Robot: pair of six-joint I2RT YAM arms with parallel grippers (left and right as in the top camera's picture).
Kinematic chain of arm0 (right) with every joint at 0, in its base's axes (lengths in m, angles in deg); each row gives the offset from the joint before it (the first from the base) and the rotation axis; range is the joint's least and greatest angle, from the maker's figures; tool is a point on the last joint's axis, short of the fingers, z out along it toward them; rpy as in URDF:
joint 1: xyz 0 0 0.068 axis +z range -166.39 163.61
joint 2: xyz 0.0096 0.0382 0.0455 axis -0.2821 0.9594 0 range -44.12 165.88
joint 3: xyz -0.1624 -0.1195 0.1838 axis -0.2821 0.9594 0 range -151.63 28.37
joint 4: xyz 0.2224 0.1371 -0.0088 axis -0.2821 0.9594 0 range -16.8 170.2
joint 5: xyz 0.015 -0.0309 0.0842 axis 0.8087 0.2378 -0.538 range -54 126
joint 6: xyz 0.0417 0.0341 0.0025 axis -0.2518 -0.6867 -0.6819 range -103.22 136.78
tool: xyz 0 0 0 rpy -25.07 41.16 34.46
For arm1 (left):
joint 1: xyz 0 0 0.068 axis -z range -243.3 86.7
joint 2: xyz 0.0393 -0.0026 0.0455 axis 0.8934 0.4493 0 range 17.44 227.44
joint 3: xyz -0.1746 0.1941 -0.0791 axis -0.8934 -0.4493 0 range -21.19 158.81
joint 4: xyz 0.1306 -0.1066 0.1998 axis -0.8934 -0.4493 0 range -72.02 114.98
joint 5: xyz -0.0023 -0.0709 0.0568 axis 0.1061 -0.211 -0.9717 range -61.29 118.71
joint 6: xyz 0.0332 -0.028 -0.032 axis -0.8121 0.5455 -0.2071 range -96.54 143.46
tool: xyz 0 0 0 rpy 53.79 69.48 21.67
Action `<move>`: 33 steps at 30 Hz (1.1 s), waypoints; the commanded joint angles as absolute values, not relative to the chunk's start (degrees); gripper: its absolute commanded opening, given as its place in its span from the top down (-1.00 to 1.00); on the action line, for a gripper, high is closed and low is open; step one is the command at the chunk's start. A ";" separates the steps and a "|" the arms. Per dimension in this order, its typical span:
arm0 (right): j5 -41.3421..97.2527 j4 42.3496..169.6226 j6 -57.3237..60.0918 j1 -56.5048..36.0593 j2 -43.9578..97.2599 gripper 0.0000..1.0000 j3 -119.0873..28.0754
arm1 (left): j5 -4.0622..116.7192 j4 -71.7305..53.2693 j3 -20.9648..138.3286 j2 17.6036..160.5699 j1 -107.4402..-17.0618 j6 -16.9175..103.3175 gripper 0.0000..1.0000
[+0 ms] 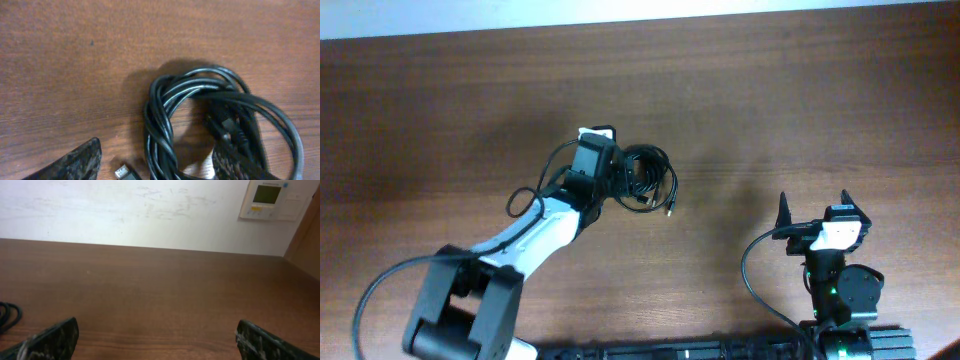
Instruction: Untangle cables
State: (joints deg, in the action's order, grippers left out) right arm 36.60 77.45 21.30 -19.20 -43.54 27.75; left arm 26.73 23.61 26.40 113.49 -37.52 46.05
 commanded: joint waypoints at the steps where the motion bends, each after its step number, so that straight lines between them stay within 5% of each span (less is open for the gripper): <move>1: 36.69 77.78 21.03 -19.41 -43.91 -0.97 28.05 | 24.11 27.35 26.97 117.49 -35.79 41.35 -0.26; 7: 36.69 77.78 21.06 -19.41 -43.91 -0.97 28.05 | 23.94 28.59 26.97 120.46 -35.66 41.40 0.49; 9: 36.69 77.78 21.06 -19.41 -43.91 -0.97 28.05 | 23.50 28.40 26.99 120.29 -35.71 41.37 1.00; 17: 36.71 77.78 21.03 -19.41 -43.91 -0.97 28.05 | 4.02 18.52 27.51 106.17 -35.71 41.40 1.00; 23: 36.69 77.78 21.03 -19.41 -43.91 -0.97 28.05 | 3.85 14.19 27.51 100.70 -35.71 43.78 1.00; 33: 29.43 76.95 19.50 -19.41 -43.87 -0.97 28.05 | 28.15 11.13 29.11 95.33 -44.69 36.92 1.00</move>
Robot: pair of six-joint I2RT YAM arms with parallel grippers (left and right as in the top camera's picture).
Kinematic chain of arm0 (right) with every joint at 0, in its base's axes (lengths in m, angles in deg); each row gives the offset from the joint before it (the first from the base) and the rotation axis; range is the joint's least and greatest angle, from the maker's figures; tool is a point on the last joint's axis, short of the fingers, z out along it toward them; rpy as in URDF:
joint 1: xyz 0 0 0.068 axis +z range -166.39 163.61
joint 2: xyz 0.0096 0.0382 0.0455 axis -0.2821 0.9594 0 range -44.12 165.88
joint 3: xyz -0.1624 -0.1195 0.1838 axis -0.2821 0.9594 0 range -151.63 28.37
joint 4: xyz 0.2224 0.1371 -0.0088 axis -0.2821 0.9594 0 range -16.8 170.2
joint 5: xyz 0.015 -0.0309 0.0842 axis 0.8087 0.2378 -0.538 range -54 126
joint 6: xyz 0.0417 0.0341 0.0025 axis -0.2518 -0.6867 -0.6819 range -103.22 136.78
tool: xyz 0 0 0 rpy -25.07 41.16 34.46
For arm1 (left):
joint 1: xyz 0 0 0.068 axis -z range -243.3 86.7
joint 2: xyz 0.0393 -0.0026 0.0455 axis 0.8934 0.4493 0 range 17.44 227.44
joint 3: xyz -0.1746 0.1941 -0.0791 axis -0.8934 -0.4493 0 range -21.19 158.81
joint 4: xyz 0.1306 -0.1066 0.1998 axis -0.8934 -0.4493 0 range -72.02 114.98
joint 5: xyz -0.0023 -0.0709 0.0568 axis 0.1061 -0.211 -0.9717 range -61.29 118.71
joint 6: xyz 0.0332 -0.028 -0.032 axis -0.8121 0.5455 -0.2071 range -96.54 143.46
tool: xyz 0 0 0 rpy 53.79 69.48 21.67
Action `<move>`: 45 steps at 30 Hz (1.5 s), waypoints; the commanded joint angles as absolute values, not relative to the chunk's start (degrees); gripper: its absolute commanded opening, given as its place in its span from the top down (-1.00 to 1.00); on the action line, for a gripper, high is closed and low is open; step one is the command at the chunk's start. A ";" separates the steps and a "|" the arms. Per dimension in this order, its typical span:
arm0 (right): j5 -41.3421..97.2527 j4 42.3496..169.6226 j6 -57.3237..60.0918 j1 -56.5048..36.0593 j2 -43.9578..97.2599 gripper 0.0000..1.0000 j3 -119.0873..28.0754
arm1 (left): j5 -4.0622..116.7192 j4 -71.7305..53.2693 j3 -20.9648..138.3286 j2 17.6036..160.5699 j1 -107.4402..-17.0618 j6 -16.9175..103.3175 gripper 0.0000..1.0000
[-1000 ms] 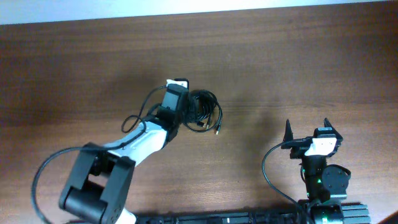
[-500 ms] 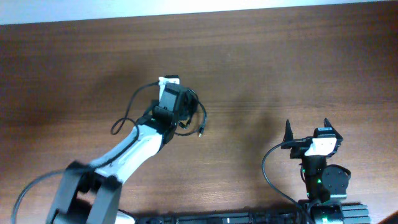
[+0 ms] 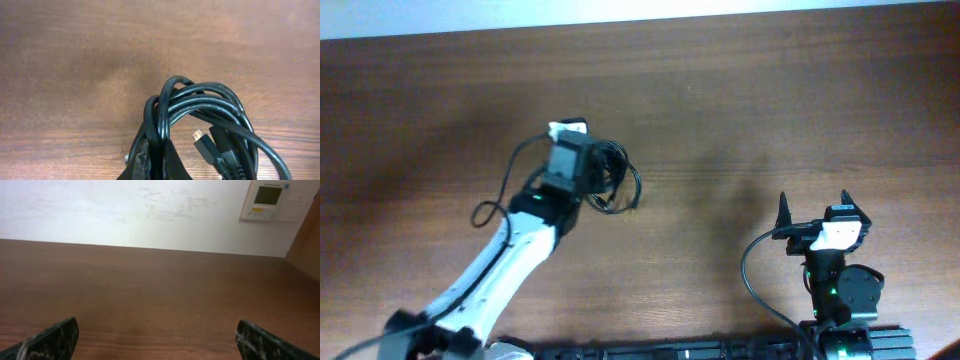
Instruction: Untangle cables
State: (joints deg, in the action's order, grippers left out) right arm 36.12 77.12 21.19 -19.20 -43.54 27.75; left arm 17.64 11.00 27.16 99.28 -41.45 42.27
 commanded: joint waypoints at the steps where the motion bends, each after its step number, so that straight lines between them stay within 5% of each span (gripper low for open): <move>1: 21.43 76.49 14.52 -19.41 -43.78 -0.97 28.05 | 33.60 10.60 29.11 94.58 -46.44 34.62 1.00; 5: 9.65 69.06 -4.65 -19.41 -43.76 -0.97 28.05 | 45.36 10.32 29.11 94.28 -50.39 29.75 1.00; 11: 8.14 71.20 -4.41 -19.41 -37.60 -0.97 21.30 | 47.19 10.28 29.11 94.04 -50.46 27.67 1.00; 15: 4.82 81.41 -1.24 -19.41 -16.05 -0.97 6.15 | 47.13 10.34 29.11 93.58 -50.46 27.69 1.00; 22: -38.98 71.70 -4.32 -18.78 21.74 -0.97 -7.22 | 46.97 10.45 29.11 93.58 -50.46 30.03 1.00; 28: -27.94 56.86 -1.68 -2.54 38.31 -0.96 -7.22 | 46.97 10.54 29.11 93.58 -50.46 33.75 1.00; 34: 3.31 56.60 4.42 11.10 39.91 -0.11 -7.22 | 47.00 10.47 29.11 93.58 -50.46 35.87 1.00; 37: 3.46 56.67 4.33 12.96 39.91 0.87 -7.22 | 46.95 10.54 29.11 93.58 -50.46 35.87 1.00; 45: -11.20 46.04 -7.38 12.80 39.86 0.92 -7.22 | 46.78 10.28 29.11 93.60 -50.44 35.85 1.00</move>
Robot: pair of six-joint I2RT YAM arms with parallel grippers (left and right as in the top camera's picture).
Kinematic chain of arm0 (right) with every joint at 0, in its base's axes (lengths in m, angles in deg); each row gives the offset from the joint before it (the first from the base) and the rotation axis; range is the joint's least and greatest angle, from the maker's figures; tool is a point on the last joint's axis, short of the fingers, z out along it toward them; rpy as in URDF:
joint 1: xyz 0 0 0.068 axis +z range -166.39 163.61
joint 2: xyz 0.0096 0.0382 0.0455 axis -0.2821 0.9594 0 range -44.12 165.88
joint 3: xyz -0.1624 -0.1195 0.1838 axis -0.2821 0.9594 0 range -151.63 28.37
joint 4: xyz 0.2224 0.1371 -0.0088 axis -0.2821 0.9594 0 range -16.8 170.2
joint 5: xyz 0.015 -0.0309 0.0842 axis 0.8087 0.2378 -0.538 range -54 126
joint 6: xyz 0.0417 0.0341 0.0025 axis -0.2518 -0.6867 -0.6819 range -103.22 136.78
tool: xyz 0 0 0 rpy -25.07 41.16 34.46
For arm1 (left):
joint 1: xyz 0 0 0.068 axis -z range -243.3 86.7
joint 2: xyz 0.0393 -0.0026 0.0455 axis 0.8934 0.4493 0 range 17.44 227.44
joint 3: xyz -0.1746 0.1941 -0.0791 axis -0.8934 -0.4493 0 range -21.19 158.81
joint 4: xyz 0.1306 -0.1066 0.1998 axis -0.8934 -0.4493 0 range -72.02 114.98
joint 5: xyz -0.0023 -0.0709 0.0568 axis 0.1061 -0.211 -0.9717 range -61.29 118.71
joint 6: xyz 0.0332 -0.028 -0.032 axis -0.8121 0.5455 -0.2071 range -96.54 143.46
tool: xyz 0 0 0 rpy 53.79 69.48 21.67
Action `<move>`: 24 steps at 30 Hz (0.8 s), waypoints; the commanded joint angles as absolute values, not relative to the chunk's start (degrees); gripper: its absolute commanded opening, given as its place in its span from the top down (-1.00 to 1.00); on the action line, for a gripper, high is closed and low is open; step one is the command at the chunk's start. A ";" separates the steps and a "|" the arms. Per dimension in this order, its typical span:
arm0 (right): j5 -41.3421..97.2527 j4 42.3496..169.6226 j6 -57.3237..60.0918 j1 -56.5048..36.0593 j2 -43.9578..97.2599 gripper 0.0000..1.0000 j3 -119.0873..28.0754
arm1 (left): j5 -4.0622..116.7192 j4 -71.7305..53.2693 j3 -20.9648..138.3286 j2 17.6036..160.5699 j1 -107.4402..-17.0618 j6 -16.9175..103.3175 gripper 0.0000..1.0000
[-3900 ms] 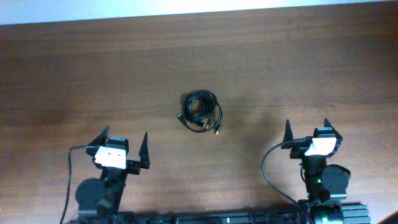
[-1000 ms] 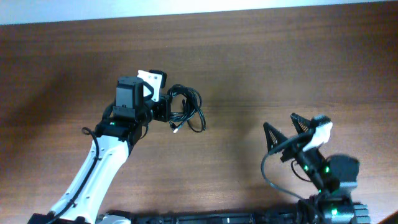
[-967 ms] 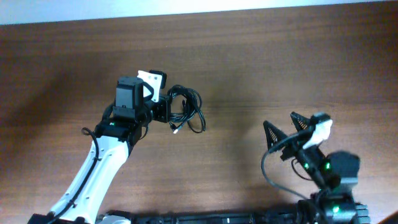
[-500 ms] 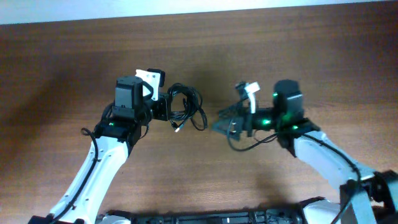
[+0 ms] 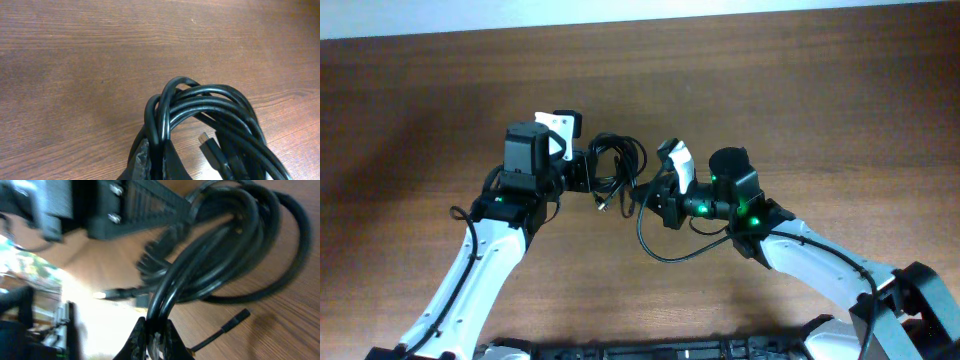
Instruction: Untangle cables
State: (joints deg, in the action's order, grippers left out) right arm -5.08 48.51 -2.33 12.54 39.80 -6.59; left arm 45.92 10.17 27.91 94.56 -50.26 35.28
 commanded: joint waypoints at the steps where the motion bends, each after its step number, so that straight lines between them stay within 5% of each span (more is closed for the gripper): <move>1: -11.25 44.93 -9.33 12.80 39.86 0.92 -7.22 | 47.02 10.28 29.11 93.60 -50.44 35.85 1.00; 9: -14.41 40.78 -30.72 12.80 39.86 0.92 -7.22 | 33.79 9.47 29.11 93.60 -49.96 33.64 1.00; 24: 17.41 49.04 -30.00 12.91 40.69 0.92 -7.22 | 46.08 10.95 29.11 93.58 -40.03 33.66 1.00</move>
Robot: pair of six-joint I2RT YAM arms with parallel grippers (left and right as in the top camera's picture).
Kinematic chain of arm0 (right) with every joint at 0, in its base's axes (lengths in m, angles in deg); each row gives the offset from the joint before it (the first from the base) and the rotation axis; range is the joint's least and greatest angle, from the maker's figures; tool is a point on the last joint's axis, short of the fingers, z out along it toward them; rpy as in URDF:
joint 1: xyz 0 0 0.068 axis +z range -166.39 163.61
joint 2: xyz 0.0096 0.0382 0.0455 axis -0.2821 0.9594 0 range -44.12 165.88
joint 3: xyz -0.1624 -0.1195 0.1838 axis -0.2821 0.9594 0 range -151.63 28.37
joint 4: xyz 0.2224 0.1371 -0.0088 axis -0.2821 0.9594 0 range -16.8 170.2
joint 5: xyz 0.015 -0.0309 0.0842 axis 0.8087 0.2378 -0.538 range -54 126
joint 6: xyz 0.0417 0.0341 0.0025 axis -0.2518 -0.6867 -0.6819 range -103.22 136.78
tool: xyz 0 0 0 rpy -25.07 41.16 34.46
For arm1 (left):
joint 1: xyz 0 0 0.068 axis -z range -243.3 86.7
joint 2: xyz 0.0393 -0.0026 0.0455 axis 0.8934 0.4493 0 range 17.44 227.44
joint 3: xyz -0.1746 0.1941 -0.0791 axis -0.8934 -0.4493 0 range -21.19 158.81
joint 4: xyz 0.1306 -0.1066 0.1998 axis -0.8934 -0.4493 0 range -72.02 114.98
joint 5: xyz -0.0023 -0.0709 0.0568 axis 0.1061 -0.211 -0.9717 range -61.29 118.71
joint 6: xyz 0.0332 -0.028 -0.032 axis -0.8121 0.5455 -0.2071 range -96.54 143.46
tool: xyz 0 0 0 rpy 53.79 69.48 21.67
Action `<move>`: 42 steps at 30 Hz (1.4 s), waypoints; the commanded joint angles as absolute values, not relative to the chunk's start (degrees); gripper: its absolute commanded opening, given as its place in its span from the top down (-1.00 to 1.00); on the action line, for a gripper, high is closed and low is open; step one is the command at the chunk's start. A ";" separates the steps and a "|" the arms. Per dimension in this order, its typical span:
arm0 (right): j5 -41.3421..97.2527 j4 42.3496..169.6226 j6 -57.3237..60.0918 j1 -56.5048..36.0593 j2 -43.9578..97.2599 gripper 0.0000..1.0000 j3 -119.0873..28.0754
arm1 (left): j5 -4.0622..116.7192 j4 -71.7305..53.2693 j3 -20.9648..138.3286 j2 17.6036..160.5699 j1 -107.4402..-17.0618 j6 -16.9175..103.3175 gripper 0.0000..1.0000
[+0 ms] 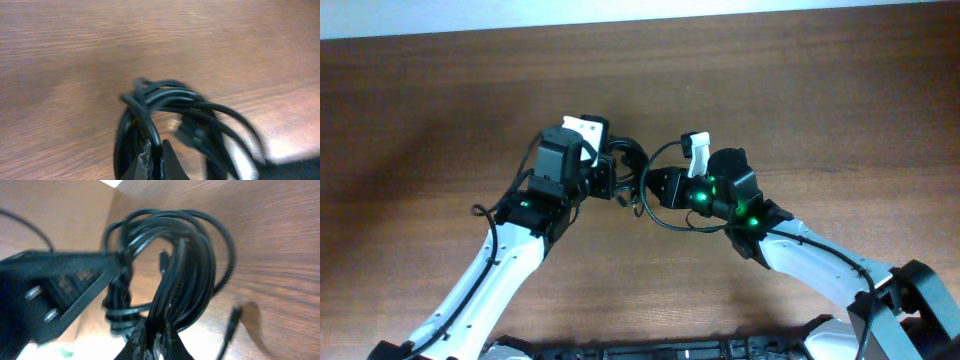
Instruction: Untangle cables
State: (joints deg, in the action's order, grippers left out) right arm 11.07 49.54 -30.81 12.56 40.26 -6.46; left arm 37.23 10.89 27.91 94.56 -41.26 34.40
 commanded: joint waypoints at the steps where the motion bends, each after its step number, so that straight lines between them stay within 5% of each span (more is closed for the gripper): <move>1: 17.34 48.99 -29.76 12.91 41.37 0.92 -7.22 | 48.74 11.19 29.11 93.58 -40.03 33.66 1.00; 8: 16.43 48.97 -23.45 12.76 45.09 0.86 -7.22 | 53.88 11.26 29.11 93.60 -40.06 33.68 1.00; 9: 17.06 48.51 -19.25 11.84 44.85 0.66 -7.22 | 48.63 9.84 29.11 93.60 -40.06 33.70 1.00; 10: 17.17 48.91 -16.01 9.74 44.41 0.11 -7.25 | 44.72 8.57 29.11 93.60 -40.03 33.73 1.00; 12: 15.62 51.16 -15.58 4.72 43.12 -0.03 -7.25 | 40.53 8.03 29.11 93.60 -40.03 35.12 1.00; 14: 10.63 51.14 -15.60 -0.11 41.90 -0.48 -7.25 | 39.15 7.83 29.11 93.60 -40.03 39.52 0.88; 15: 8.21 51.16 -15.58 -2.43 41.02 -0.71 -7.25 | 39.13 7.68 29.11 93.60 -40.03 40.83 0.61; 17: 4.82 51.18 -15.58 -6.08 39.65 -0.95 -7.25 | 38.49 7.72 29.11 93.60 -40.10 40.81 -0.48; 18: 4.27 51.20 -15.58 -6.63 39.47 -0.97 -7.25 | 37.66 7.72 29.11 93.60 -40.10 40.78 -0.75; 19: 3.57 51.18 -15.56 -6.82 39.47 -0.98 -7.25 | 37.18 7.74 29.11 93.60 -40.10 40.78 -0.82; 26: -1.98 54.15 -15.58 -3.57 39.49 -0.97 -7.20 | 20.99 1.84 29.11 95.26 -40.71 36.65 -1.00; 36: -2.76 55.27 -15.58 0.59 39.49 -0.97 -7.20 | 25.95 7.13 29.11 112.09 -42.46 27.65 -0.45; 42: -0.12 55.27 -15.56 0.59 39.49 -0.97 -7.20 | 25.88 4.13 29.72 111.89 -43.88 27.67 -0.47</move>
